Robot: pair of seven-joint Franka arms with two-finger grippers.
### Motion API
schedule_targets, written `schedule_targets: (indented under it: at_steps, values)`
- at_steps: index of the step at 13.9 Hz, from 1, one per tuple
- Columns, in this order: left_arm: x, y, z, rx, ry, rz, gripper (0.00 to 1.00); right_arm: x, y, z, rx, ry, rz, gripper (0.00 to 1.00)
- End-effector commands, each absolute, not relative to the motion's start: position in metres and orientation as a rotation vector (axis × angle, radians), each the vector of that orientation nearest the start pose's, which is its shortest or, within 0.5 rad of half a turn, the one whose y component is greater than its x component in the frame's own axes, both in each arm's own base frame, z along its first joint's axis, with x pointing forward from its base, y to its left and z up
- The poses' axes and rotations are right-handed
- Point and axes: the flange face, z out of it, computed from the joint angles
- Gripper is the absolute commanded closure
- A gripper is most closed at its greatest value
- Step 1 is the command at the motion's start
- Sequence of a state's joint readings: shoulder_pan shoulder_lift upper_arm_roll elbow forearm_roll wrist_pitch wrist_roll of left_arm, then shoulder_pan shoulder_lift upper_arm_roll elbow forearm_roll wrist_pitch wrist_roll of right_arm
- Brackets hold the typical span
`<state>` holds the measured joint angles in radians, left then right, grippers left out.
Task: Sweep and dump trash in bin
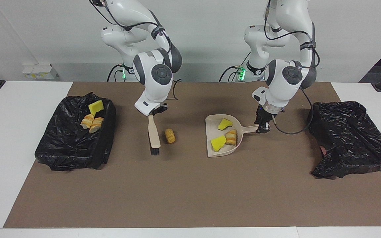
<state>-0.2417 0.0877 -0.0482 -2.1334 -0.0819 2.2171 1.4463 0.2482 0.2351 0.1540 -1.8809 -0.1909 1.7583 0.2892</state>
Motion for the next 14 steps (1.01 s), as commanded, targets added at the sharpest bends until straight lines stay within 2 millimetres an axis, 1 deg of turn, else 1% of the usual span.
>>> schedule_targets:
  at_steps: [1, 3, 4, 5, 6, 7, 8, 9, 11, 12, 14]
  values:
    - [0.513, -0.172, 0.361, -2.129, 2.346, -0.088, 0.47, 0.527, 0.23, 0.328, -3.309, -0.419, 0.619, 1.0]
    - [0.508, -0.176, 0.351, -2.155, 2.332, -0.067, 0.47, 0.506, 0.264, 0.329, -3.211, -0.403, 0.666, 1.0]
    - [0.509, -0.176, 0.35, -2.159, 2.328, -0.067, 0.51, 0.499, 0.274, 0.33, -3.164, -0.381, 0.67, 1.0]
    - [0.511, -0.174, 0.351, -2.17, 2.316, -0.071, 0.68, 0.493, 0.288, 0.33, -3.117, -0.366, 0.641, 1.0]
    - [0.514, -0.169, 0.352, -2.21, 2.285, -0.061, 0.91, 0.486, 0.301, 0.327, -3.077, -0.354, 0.604, 1.0]
    - [0.517, -0.168, 0.356, -2.21, 2.275, -0.069, 1.0, 0.483, 0.308, 0.327, -3.036, -0.323, 0.57, 1.0]
    - [0.52, -0.167, 0.359, -2.206, 2.272, -0.073, 1.0, 0.475, 0.325, 0.328, -2.995, -0.296, 0.55, 1.0]
    - [0.52, -0.169, 0.361, -2.203, 2.28, -0.068, 1.0, 0.467, 0.345, 0.332, -2.951, -0.227, 0.531, 1.0]
    - [0.516, -0.176, 0.359, -2.185, 2.3, -0.061, 1.0, 0.463, 0.367, 0.337, -2.879, -0.084, 0.486, 1.0]
    - [0.513, -0.179, 0.358, -2.181, 2.305, -0.058, 1.0, 0.459, 0.379, 0.34, -2.844, -0.063, 0.472, 1.0]
    - [0.504, -0.192, 0.357, -2.162, 2.328, -0.049, 1.0, 0.46, 0.388, 0.344, -2.77, 0.033, 0.477, 1.0]
